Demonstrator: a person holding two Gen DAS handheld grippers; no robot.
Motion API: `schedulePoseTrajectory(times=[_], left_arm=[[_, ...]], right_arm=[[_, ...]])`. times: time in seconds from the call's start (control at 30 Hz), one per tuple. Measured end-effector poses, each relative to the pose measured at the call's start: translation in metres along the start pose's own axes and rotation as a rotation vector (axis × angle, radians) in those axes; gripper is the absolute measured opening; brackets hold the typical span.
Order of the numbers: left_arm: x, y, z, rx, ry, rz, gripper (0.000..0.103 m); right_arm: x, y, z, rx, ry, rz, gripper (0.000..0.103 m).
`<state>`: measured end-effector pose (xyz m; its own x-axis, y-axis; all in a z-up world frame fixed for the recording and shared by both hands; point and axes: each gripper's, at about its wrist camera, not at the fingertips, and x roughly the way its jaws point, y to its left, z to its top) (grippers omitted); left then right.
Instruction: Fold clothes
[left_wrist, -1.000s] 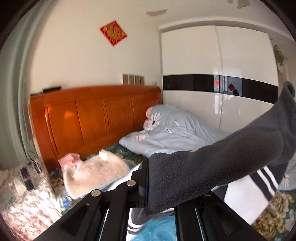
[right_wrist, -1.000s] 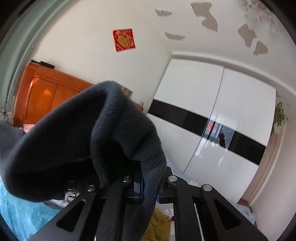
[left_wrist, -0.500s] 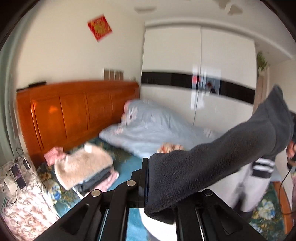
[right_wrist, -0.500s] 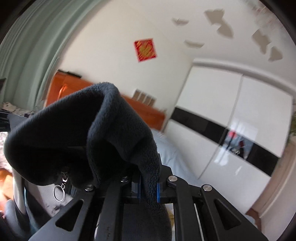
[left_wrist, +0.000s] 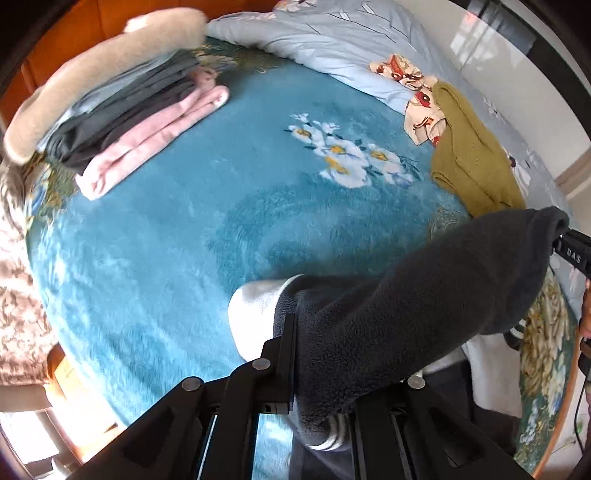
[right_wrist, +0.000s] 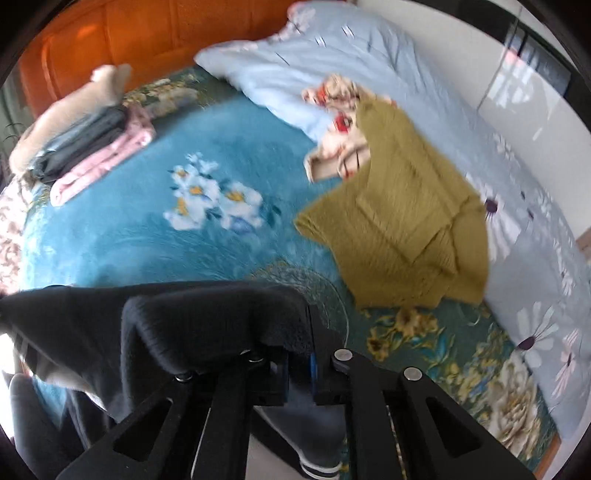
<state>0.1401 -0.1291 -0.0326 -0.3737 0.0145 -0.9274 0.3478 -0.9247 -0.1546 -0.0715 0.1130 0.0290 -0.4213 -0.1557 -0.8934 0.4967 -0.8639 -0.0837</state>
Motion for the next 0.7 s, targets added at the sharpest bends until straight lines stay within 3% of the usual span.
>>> schedulePoseTrajectory(times=[0.1,0.27,0.37,0.47,0.6,0.7], left_arm=[[-0.006,0.004,0.045,-0.016,-0.051,0.001,0.007],[-0.004,0.01,0.102,-0.138,-0.102,-0.055,0.007],[0.028,0.008,0.112,-0.14,-0.043,-0.026,0.007],[0.056,0.016,0.108,-0.191,0.016,-0.054,0.008],[0.069,0.03,0.117,-0.321,0.058,-0.144,0.011],[0.082,0.039,0.124,-0.404,0.141,-0.217,0.012]], right_arm=[[0.004,-0.02,0.003,0.05,-0.017,0.003,0.008],[0.014,-0.04,0.03,0.088,-0.017,0.012,0.008],[0.043,-0.046,0.033,0.123,0.043,0.023,0.008],[0.074,-0.048,0.03,0.159,0.103,0.038,0.008],[0.099,-0.051,0.031,0.202,0.144,0.044,0.008],[0.113,-0.055,0.038,0.234,0.17,0.05,0.009]])
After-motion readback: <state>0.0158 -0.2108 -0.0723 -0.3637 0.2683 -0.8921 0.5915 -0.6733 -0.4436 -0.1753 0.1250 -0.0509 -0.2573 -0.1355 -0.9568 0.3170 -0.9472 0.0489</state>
